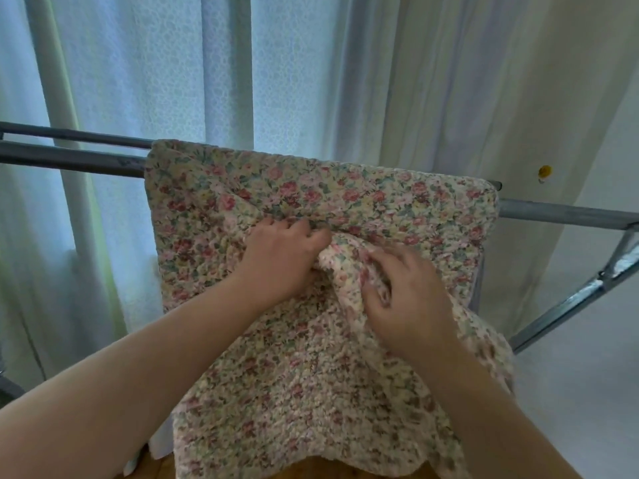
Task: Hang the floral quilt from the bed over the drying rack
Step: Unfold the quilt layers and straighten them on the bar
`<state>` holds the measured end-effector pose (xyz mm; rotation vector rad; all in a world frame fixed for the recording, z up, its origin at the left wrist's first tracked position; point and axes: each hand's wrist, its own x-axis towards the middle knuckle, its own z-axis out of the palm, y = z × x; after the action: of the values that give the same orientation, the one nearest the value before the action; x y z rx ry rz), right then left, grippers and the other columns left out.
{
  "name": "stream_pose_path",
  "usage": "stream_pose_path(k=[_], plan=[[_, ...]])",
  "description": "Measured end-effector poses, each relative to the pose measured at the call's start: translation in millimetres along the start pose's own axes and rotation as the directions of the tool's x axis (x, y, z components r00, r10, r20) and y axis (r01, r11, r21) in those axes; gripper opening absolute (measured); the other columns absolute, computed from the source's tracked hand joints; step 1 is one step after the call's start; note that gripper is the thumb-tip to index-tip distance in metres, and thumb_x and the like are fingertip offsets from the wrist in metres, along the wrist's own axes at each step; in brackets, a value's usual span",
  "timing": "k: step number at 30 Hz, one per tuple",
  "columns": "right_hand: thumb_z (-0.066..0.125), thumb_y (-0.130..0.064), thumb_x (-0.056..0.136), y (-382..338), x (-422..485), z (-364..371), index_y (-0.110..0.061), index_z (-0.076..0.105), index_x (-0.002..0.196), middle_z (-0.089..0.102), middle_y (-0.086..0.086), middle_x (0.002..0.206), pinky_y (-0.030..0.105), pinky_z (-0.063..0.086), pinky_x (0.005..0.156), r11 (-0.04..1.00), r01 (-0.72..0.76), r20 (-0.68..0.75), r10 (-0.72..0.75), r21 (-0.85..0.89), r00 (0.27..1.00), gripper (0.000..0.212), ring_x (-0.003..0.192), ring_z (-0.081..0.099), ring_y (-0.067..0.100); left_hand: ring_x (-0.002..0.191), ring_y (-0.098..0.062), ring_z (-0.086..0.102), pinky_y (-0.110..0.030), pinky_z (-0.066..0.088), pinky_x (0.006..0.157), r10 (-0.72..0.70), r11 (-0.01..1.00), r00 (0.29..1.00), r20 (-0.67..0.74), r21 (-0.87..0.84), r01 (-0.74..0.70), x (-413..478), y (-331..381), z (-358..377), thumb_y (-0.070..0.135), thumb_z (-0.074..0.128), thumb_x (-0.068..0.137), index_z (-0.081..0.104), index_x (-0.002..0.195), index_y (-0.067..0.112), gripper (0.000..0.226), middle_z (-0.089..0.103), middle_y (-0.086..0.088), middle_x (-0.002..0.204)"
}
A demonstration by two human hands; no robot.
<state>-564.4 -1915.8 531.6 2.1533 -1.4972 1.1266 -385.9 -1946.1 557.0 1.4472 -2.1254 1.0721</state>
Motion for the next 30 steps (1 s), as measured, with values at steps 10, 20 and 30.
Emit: stream_pose_path(k=[10,20,30], plan=[[0.083,-0.047,0.051,33.7,-55.3,39.0,-0.019,0.012,0.143,0.030,0.024,0.145,0.067,0.026,0.096,0.928,-0.307,-0.152,0.279,-0.211,0.948,0.119,0.132,0.028,0.043,0.068,-0.027,0.063,-0.022,0.018,0.044,-0.308,0.922,0.945,-0.108,-0.281,0.268,10.1,5.1,-5.9,0.035,0.059,0.075,0.061,0.114,0.032,0.038,0.069,-0.005,0.076],[0.056,-0.002,0.066,52.3,-37.5,4.3,0.000,0.066,0.103,0.071,0.015,0.094,0.030,0.051,0.070,0.992,-0.094,-0.525,0.126,0.088,0.842,0.039,0.081,0.068,0.027,0.050,-0.031,0.060,-0.024,0.029,0.048,-0.344,0.869,0.922,-0.178,-0.433,0.241,3.8,2.9,-7.1,0.037,0.062,0.068,0.071,0.094,0.022,0.031,0.066,-0.012,0.056],[0.063,0.000,0.059,38.3,49.3,-65.7,-0.016,0.069,0.100,0.070,0.007,0.098,0.049,0.041,0.082,0.981,0.079,-0.687,-0.180,-0.176,0.704,0.044,0.092,0.061,0.031,0.057,-0.033,0.063,-0.020,0.022,0.043,-0.429,0.781,0.888,-0.166,-0.562,0.272,-7.7,-6.2,-18.3,0.045,0.054,0.063,0.071,0.091,0.024,0.039,0.068,-0.010,0.061]])
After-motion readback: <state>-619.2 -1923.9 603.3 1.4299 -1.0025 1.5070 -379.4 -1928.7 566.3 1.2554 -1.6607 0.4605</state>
